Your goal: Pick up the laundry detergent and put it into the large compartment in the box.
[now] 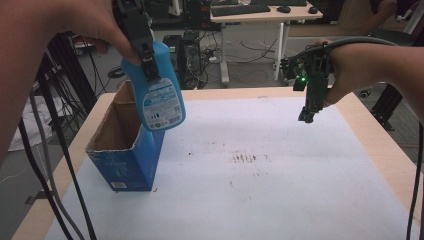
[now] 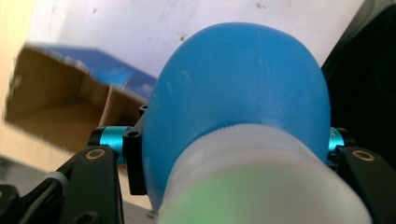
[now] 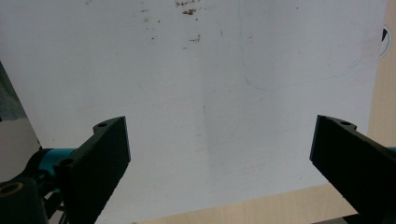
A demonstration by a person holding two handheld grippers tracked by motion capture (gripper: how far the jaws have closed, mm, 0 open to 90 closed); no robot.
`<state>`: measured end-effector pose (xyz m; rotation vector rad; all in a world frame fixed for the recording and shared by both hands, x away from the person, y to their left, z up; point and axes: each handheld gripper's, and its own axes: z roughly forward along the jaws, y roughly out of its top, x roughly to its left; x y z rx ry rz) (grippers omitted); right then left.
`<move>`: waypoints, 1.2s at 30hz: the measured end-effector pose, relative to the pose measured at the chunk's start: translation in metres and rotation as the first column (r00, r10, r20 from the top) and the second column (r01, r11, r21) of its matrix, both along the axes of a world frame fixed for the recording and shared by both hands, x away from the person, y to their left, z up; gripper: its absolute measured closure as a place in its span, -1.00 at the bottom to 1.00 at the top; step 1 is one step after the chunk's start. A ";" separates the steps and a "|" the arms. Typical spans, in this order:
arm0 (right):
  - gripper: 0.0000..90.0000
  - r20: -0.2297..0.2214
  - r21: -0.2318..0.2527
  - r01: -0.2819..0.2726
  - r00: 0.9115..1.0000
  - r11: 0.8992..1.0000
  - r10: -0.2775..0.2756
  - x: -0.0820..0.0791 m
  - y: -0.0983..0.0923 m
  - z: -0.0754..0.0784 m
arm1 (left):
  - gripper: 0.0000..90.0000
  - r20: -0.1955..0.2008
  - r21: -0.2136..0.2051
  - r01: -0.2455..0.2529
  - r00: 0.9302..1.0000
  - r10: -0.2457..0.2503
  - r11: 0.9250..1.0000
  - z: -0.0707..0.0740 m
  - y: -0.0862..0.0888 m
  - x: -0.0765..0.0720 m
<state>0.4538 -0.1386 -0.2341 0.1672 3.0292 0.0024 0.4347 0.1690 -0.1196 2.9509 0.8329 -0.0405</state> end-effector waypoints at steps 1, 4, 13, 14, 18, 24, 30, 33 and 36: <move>-0.91 0.000 -0.001 0.000 1.000 1.000 0.000 0.000 0.000 0.000 | -0.15 -0.003 0.000 -0.025 1.000 0.025 1.000 0.002 0.004 0.000; -0.91 -0.004 -0.002 -0.007 1.000 1.000 0.007 0.001 0.000 -0.001 | -0.15 -0.007 0.004 -0.088 0.996 0.088 0.996 0.006 0.016 -0.001; -0.91 -0.004 0.002 -0.016 1.000 1.000 0.016 0.001 0.004 -0.002 | -0.15 -0.009 0.020 -0.241 0.970 0.241 0.970 0.018 0.049 -0.004; -0.91 -0.004 0.001 -0.016 1.000 1.000 0.016 0.001 0.004 -0.002 | -0.15 -0.009 0.020 -0.262 0.965 0.262 0.965 0.018 0.052 -0.004; -0.91 -0.006 0.001 -0.018 1.000 1.000 0.018 0.001 0.007 -0.003 | -0.15 -0.014 0.034 -0.317 0.948 0.318 0.948 0.017 0.063 -0.003; -0.91 -0.008 0.001 -0.015 1.000 1.000 0.015 0.001 0.006 -0.002 | -0.15 -0.013 0.051 -0.359 0.933 0.360 0.932 0.012 0.076 -0.001; -0.91 -0.004 0.001 -0.008 1.000 1.000 0.008 0.001 0.005 -0.001 | -0.15 -0.038 0.059 -0.358 0.932 0.361 0.932 -0.005 0.081 0.005; -0.91 -0.005 0.003 -0.013 1.000 1.000 0.013 0.000 0.006 -0.002 | -0.15 -0.051 0.064 -0.362 0.929 0.366 0.930 -0.015 0.081 0.007; -0.91 -0.006 0.001 -0.012 1.000 1.000 0.012 0.000 0.006 -0.002 | -0.15 -0.054 0.074 -0.367 0.927 0.371 0.927 -0.025 0.082 0.010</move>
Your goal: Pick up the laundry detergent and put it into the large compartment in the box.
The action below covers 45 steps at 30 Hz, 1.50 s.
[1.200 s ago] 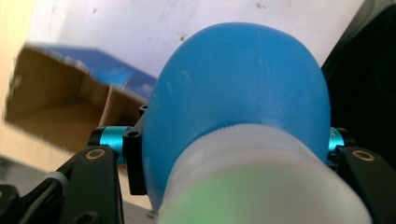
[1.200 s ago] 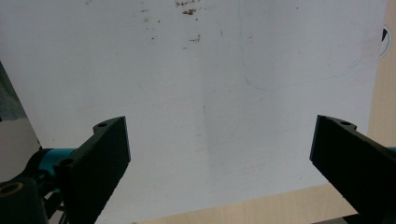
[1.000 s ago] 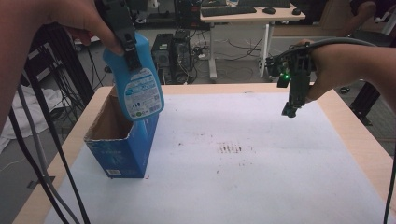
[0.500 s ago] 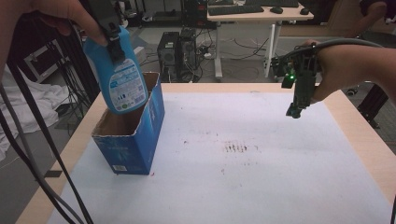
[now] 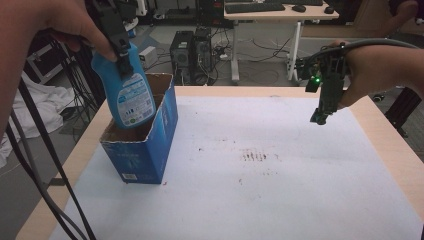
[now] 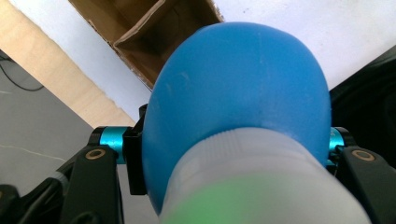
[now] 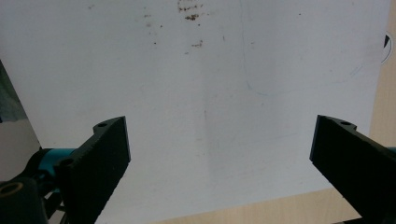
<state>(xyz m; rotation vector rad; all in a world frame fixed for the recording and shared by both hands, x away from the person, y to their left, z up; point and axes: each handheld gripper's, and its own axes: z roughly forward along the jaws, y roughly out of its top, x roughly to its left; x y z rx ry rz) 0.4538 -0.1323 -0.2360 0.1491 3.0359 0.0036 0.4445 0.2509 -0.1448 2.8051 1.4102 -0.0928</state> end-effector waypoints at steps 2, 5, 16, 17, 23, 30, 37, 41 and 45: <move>-0.91 0.002 0.002 -0.004 1.000 1.000 0.004 0.001 -0.001 0.000 | -0.15 -0.013 0.008 -0.004 1.000 0.004 1.000 -0.007 0.001 0.001; -0.91 0.002 0.001 0.001 1.000 1.000 -0.001 0.001 -0.003 0.000 | -0.15 -0.013 0.018 0.006 1.000 -0.005 1.000 -0.017 0.002 0.003; -0.91 0.007 -0.001 0.001 1.000 1.000 -0.001 0.001 -0.004 0.000 | -0.15 -0.019 0.014 0.098 0.995 -0.097 0.995 -0.060 0.000 0.004; -0.91 0.005 0.001 0.002 1.000 1.000 -0.002 0.001 -0.004 0.001 | -0.15 -0.021 0.013 0.100 0.995 -0.099 0.995 -0.062 0.001 0.004; -0.91 0.005 -0.003 0.001 1.000 1.000 -0.001 0.001 -0.004 0.000 | -0.15 -0.031 0.007 0.132 0.991 -0.132 0.991 -0.092 0.001 0.005; -0.91 0.003 -0.008 0.007 1.000 1.000 -0.007 0.001 -0.004 -0.001 | -0.15 -0.023 0.015 0.181 0.983 -0.180 0.983 -0.115 0.000 0.004; -0.91 0.003 -0.007 0.005 1.000 1.000 -0.005 0.002 -0.004 -0.002 | -0.15 -0.013 0.013 0.220 0.975 -0.220 0.975 -0.132 -0.001 0.002; -0.91 0.000 -0.009 0.002 1.000 1.000 -0.002 0.002 -0.003 -0.004 | -0.15 -0.009 0.026 0.234 0.972 -0.234 0.972 -0.139 -0.001 0.001; -0.91 0.000 -0.007 0.002 1.000 1.000 -0.002 0.002 -0.003 -0.004 | -0.15 -0.004 0.017 0.243 0.970 -0.242 0.970 -0.144 0.000 0.000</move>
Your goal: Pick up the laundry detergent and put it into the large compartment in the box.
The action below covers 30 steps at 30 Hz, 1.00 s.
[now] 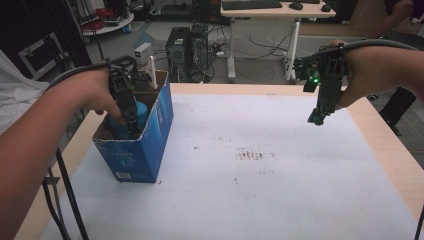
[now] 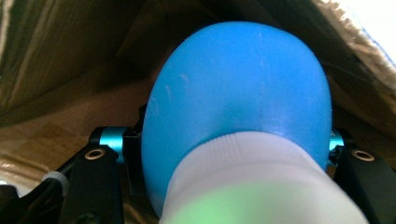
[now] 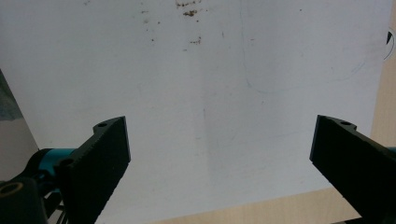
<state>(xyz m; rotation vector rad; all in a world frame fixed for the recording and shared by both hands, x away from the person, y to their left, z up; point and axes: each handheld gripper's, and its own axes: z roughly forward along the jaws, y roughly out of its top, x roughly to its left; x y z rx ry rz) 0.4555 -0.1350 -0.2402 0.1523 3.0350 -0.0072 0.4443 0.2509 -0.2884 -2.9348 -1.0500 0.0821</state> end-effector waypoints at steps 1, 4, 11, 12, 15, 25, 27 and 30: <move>-0.91 0.000 0.000 0.000 1.000 1.000 0.000 0.000 0.000 0.000 | -0.15 0.003 0.001 0.011 1.000 -0.011 1.000 -0.003 0.000 -0.001; -0.91 -0.001 -0.001 -0.001 1.000 1.000 0.001 0.000 0.000 -0.001 | -0.15 0.014 -0.011 0.018 1.000 -0.018 1.000 -0.004 0.001 -0.001; -0.91 -0.007 -0.001 -0.002 1.000 1.000 0.002 0.001 0.002 -0.004 | -0.15 0.007 -0.021 0.019 1.000 -0.019 1.000 -0.004 0.003 0.000; -0.91 -0.008 -0.001 -0.001 1.000 1.000 0.001 0.001 0.003 -0.005 | -0.16 0.003 -0.024 0.009 1.000 -0.009 1.000 -0.004 0.004 0.001; -0.91 -0.008 0.002 -0.005 1.000 1.000 0.005 0.002 0.004 -0.005 | -0.17 -0.001 -0.026 0.008 1.000 -0.008 1.000 -0.004 0.004 0.002; -0.91 -0.006 0.002 0.002 1.000 1.000 -0.002 0.001 0.001 -0.004 | -0.31 0.020 -0.015 0.025 0.999 -0.025 1.000 0.001 0.003 0.002; -0.91 -0.005 0.004 0.000 1.000 1.000 0.000 0.001 0.001 -0.004 | -0.32 0.017 -0.011 0.032 0.999 -0.031 0.999 0.003 0.003 0.002; -0.91 -0.005 0.007 -0.002 1.000 1.000 0.002 0.001 0.000 -0.005 | -0.40 0.025 -0.011 0.025 0.999 -0.024 1.000 0.005 0.002 0.001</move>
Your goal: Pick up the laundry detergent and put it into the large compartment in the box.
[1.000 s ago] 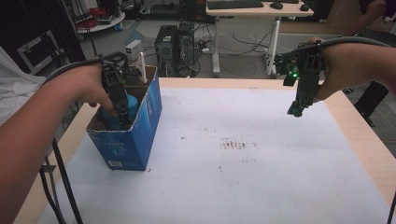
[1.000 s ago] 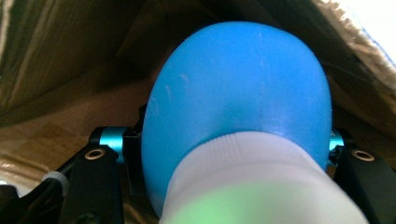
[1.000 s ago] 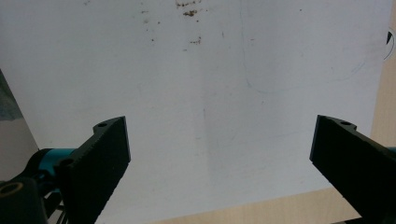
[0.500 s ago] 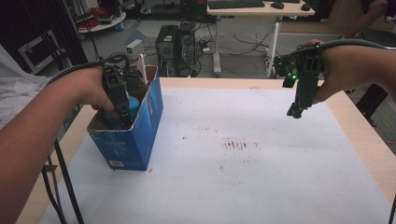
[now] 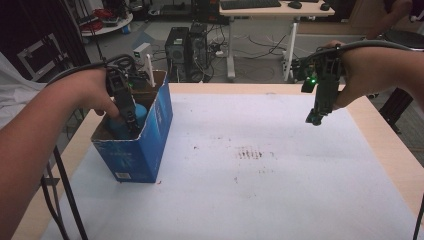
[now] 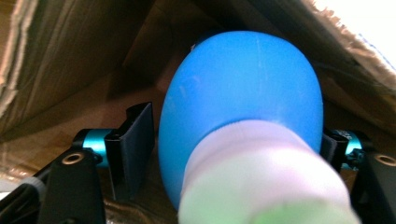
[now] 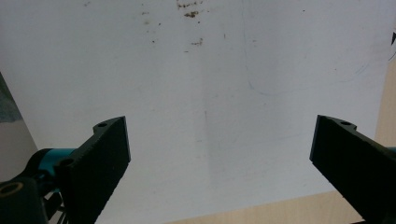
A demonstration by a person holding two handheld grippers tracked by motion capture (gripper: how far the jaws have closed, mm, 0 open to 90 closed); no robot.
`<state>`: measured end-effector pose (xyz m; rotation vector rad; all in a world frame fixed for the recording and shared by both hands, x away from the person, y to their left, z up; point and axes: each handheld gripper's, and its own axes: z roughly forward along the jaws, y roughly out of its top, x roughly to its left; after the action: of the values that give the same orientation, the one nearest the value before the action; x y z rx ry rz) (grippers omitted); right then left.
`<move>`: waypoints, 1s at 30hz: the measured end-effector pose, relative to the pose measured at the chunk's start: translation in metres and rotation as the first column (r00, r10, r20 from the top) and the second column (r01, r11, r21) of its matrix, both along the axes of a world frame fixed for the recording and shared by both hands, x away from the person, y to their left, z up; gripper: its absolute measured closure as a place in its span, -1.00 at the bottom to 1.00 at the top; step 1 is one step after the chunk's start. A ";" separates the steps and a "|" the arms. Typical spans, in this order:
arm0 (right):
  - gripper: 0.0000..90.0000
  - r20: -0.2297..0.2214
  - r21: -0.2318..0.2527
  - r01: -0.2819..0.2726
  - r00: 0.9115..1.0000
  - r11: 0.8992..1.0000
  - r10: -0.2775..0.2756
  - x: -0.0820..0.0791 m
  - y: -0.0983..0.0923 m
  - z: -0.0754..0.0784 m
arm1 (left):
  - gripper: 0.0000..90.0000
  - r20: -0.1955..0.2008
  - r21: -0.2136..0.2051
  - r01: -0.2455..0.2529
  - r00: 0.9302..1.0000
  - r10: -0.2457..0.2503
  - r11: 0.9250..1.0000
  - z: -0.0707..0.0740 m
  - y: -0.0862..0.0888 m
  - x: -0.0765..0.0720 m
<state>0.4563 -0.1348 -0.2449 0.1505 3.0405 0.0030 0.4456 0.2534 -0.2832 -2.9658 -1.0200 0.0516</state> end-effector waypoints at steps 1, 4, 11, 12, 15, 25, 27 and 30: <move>-0.91 0.000 0.000 0.000 1.000 1.000 0.000 0.000 0.000 0.000 | -0.40 0.004 0.004 -0.001 1.000 0.001 1.000 0.001 0.000 0.000; -0.91 0.000 -0.010 0.001 1.000 1.000 -0.001 0.000 0.000 -0.001 | -0.42 0.006 0.006 -0.002 1.000 0.002 1.000 0.004 0.001 -0.001; -0.91 -0.001 -0.003 0.002 1.000 1.000 -0.002 0.000 0.000 -0.002 | -0.46 0.007 0.013 0.006 1.000 -0.006 1.000 0.009 0.001 -0.003; -0.91 -0.004 -0.004 0.000 1.000 1.000 0.000 0.000 0.000 -0.002 | -0.49 0.008 0.014 0.003 1.000 -0.003 1.000 0.010 0.001 -0.003; -0.91 -0.006 -0.002 -0.003 1.000 1.000 0.003 0.001 0.000 -0.004 | -0.51 0.011 0.017 0.013 1.000 -0.014 1.000 0.016 0.000 -0.005; -0.91 -0.010 -0.003 0.000 1.000 1.000 0.000 0.001 0.000 -0.005 | -0.63 0.039 0.023 0.038 0.998 -0.039 0.999 0.040 -0.003 -0.011; -0.91 -0.009 -0.003 -0.004 1.000 1.000 0.004 0.001 0.000 -0.005 | -0.66 0.044 0.026 0.038 0.998 -0.039 0.999 0.044 -0.004 -0.011; -0.91 -0.011 -0.004 -0.006 1.000 1.000 0.006 0.002 0.001 -0.006 | -0.72 0.055 0.038 0.056 0.997 -0.058 0.998 0.051 -0.007 -0.013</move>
<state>0.4580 -0.1341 -0.2510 0.1420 3.0515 -0.0030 0.4329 0.2468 -0.2320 -2.9769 -0.9312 -0.0509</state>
